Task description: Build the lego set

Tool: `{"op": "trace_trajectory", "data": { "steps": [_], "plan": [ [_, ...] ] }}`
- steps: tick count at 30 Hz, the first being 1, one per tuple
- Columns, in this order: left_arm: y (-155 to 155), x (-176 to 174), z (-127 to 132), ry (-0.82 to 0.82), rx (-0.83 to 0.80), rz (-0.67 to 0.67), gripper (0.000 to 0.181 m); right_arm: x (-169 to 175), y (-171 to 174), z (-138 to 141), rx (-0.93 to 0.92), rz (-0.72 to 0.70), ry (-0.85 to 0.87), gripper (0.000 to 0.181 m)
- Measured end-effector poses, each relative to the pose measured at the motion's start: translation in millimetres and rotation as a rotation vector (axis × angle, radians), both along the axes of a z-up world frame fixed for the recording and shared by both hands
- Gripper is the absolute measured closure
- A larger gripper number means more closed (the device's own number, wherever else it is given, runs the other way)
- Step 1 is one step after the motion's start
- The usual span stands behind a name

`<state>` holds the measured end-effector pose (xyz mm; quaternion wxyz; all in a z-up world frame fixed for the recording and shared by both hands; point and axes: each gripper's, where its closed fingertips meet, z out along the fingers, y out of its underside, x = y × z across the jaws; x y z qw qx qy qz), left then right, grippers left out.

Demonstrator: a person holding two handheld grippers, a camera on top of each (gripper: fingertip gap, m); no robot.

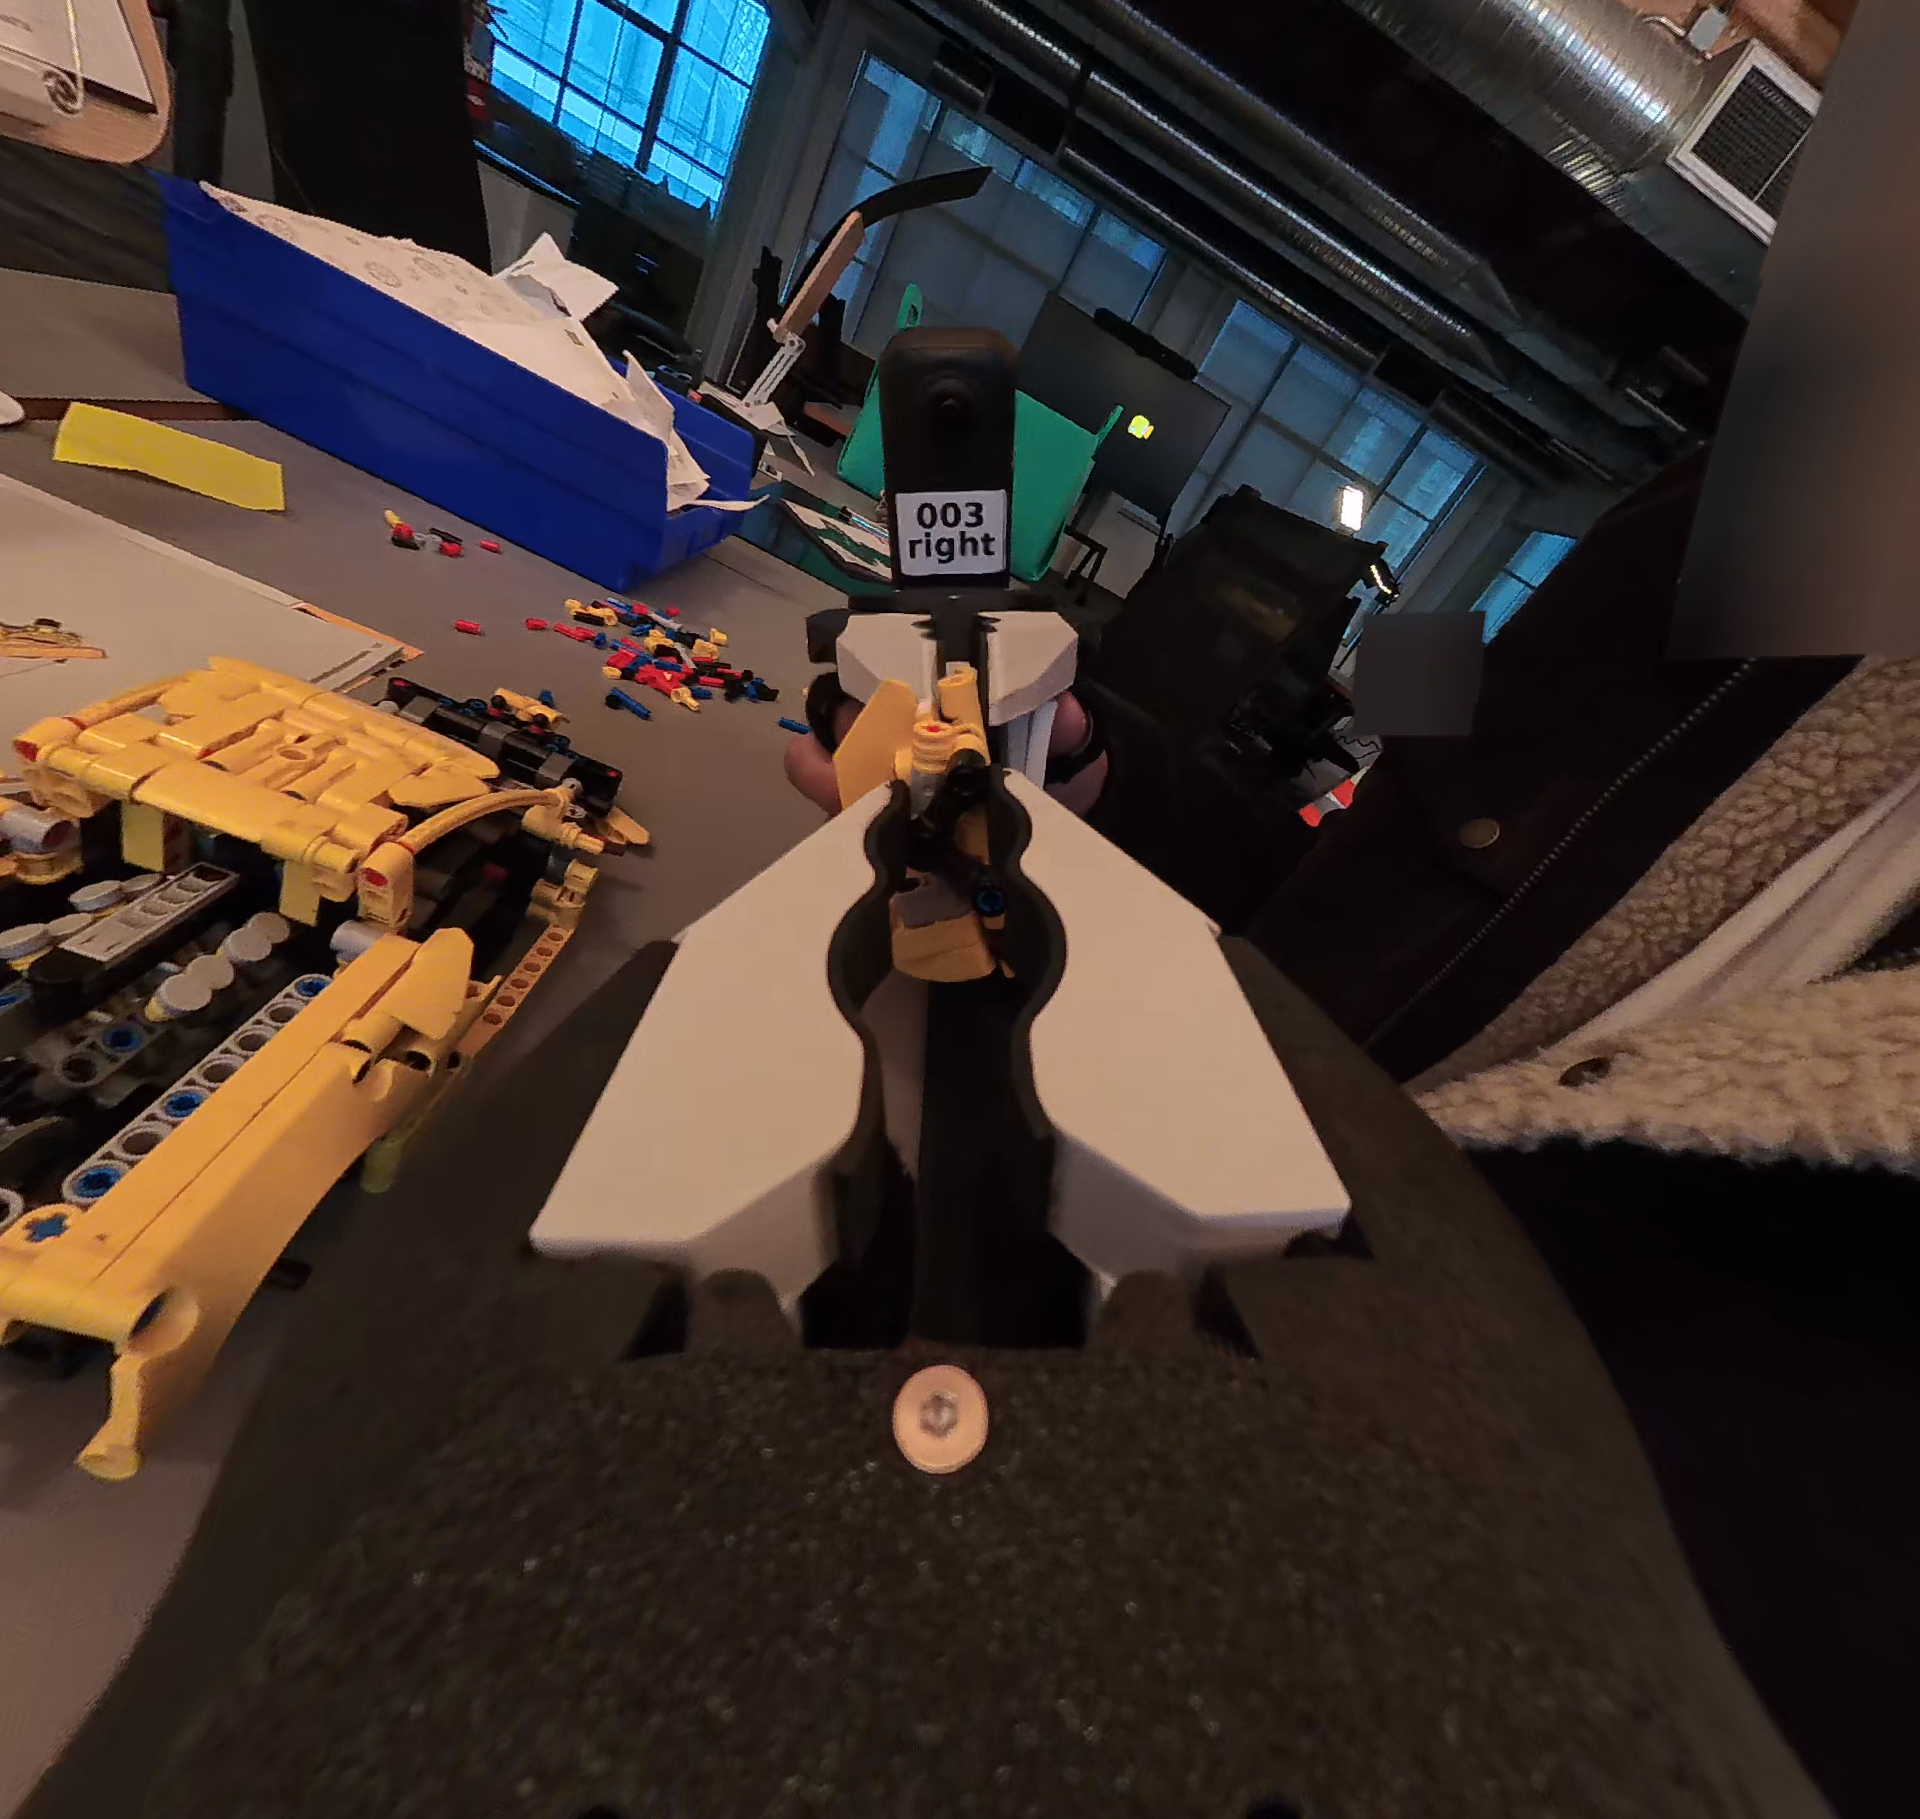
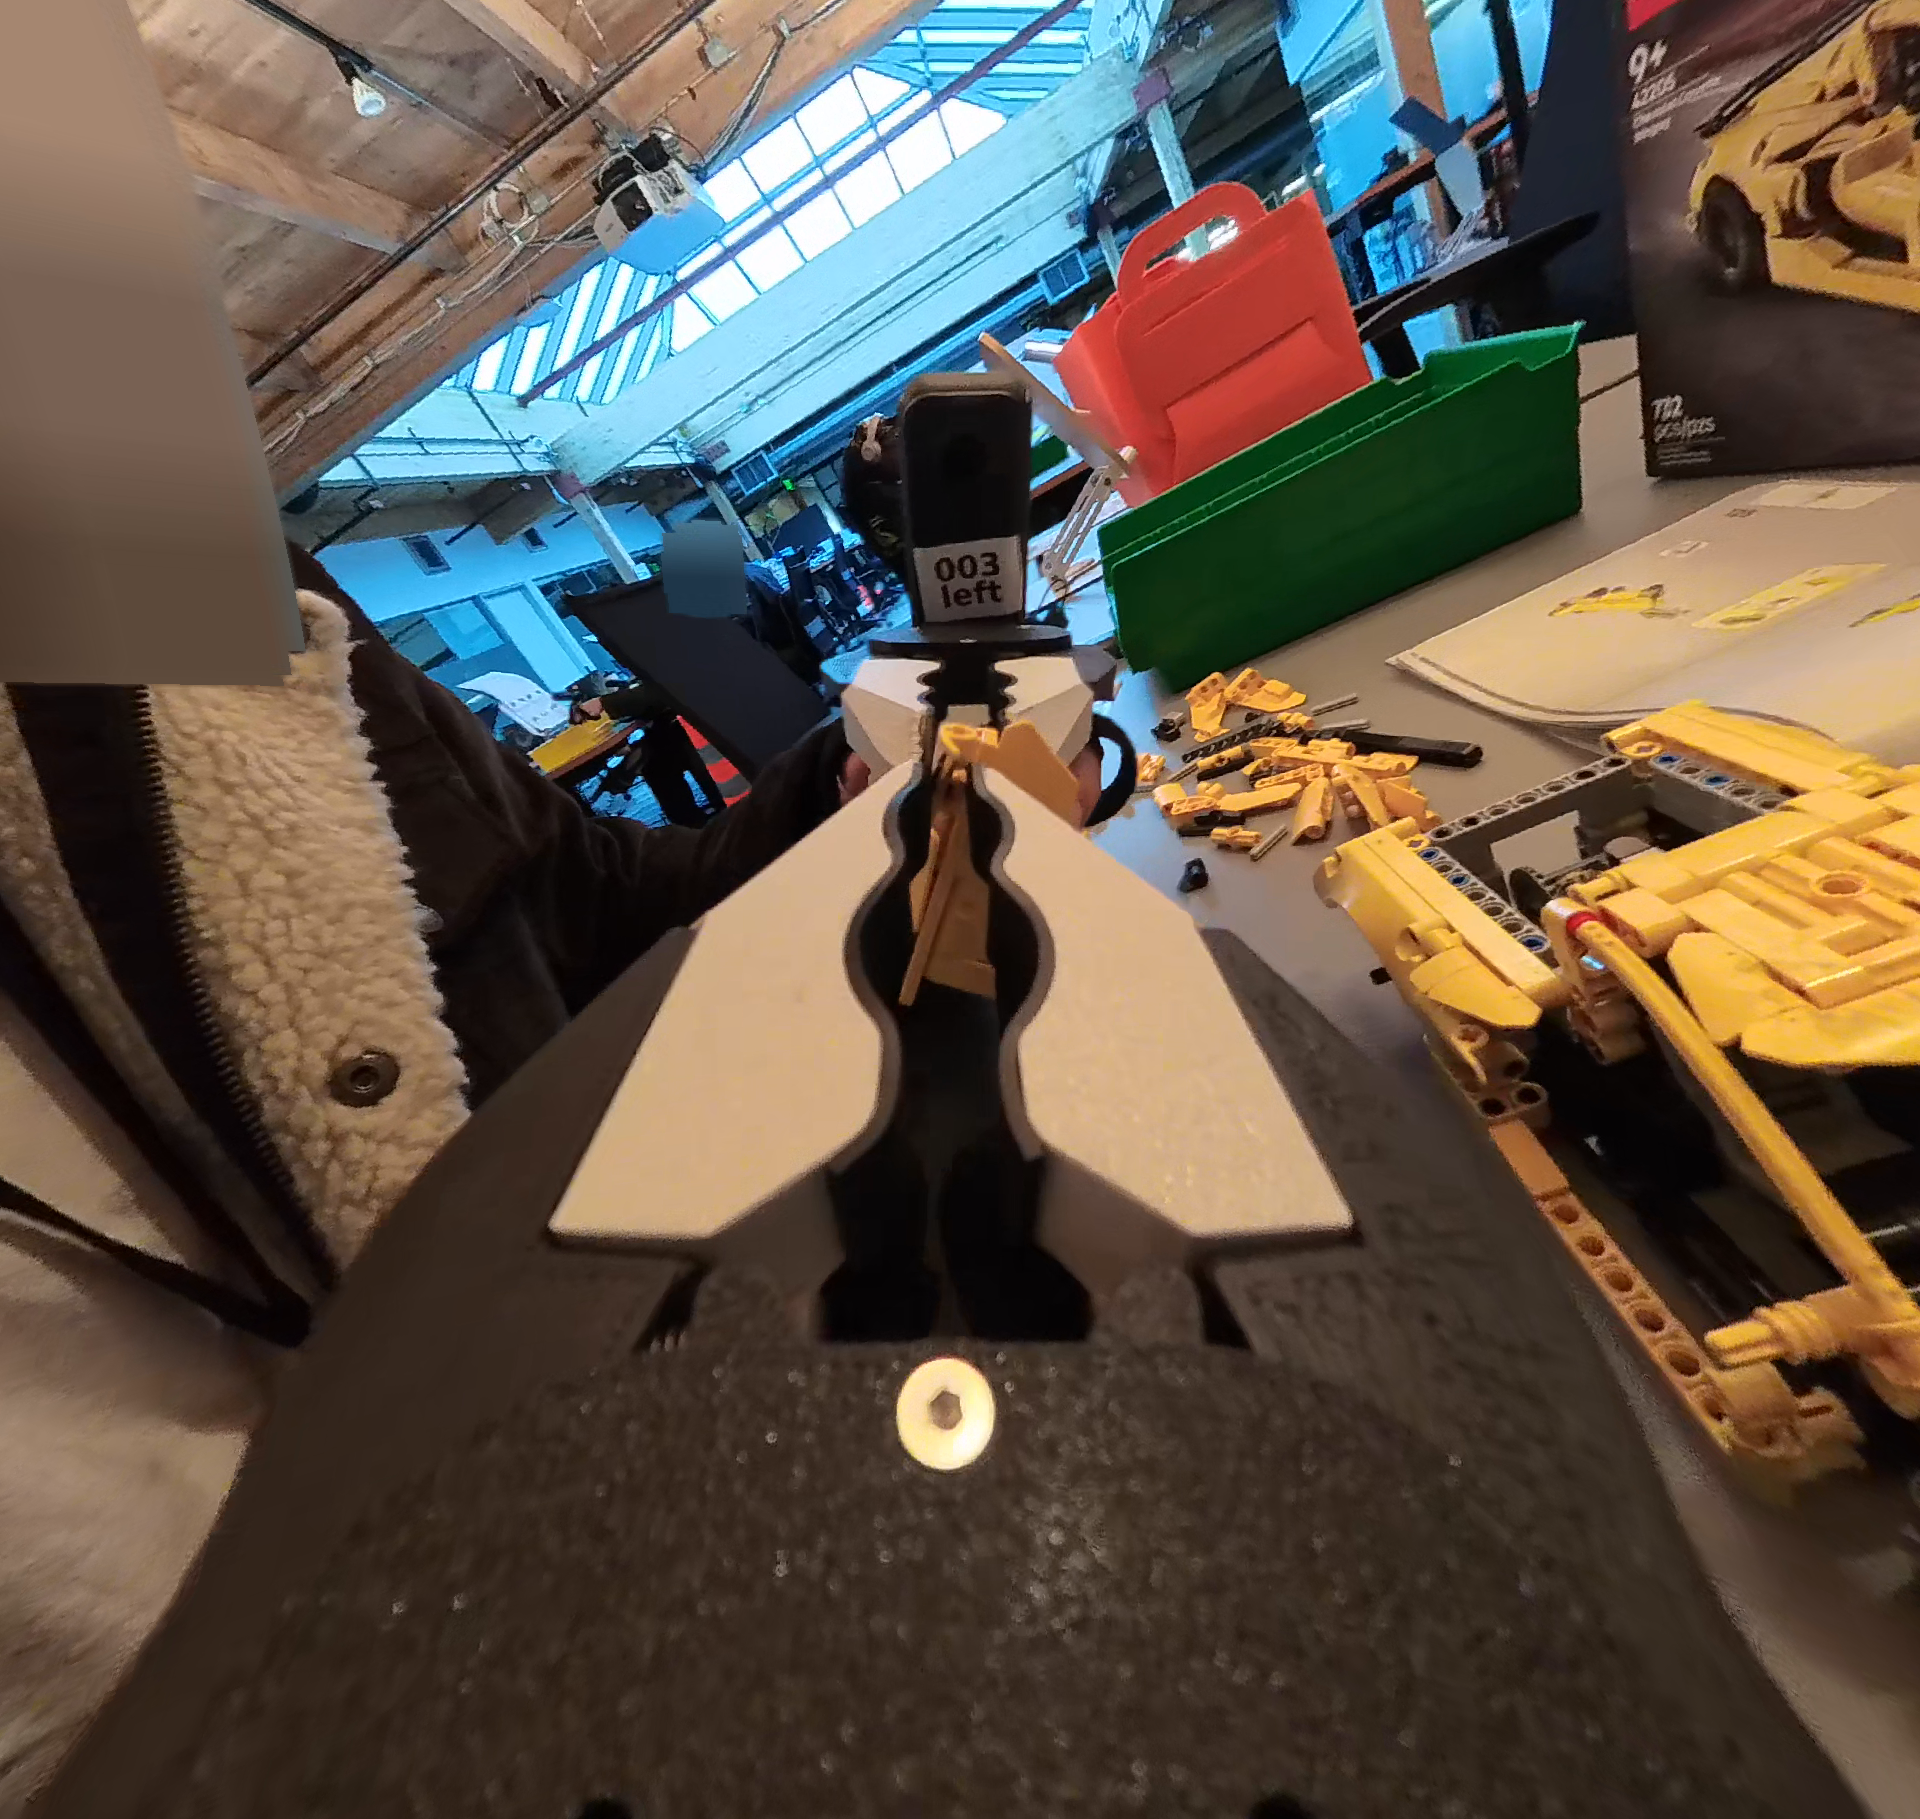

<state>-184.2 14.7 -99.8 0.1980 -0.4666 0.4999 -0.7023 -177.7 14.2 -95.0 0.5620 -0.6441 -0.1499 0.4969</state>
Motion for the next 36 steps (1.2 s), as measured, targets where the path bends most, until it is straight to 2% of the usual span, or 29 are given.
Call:
{"op": "trace_trajectory", "data": {
  "steps": [3, 11, 18, 31, 36],
  "plan": [
    [-2.3, -0.4, -4.0, 0.014, 0.011, -0.008, 0.168, -1.0, -1.9, -5.2, -0.011, 0.009, -0.049, 0.176],
    [-10.4, 0.8, -12.9, 0.052, 0.049, -0.035, 0.168, -2.2, -5.0, -10.6, -0.068, 0.069, -0.043, 0.177],
    [-5.9, -2.7, -3.4, 0.005, 0.05, -0.021, 0.169, -4.4, -10.7, -14.0, -0.091, 0.112, -0.024, 0.178],
    [-11.1, -7.0, -3.8, -0.002, 0.044, -0.061, 0.169, -8.4, -14.7, -13.4, -0.094, 0.146, -0.001, 0.178],
    [-10.5, -5.7, -14.7, 0.049, 0.108, -0.06, 0.169, -5.6, -12.2, -24.4, -0.155, 0.149, -0.038, 0.178]
  ]
}}
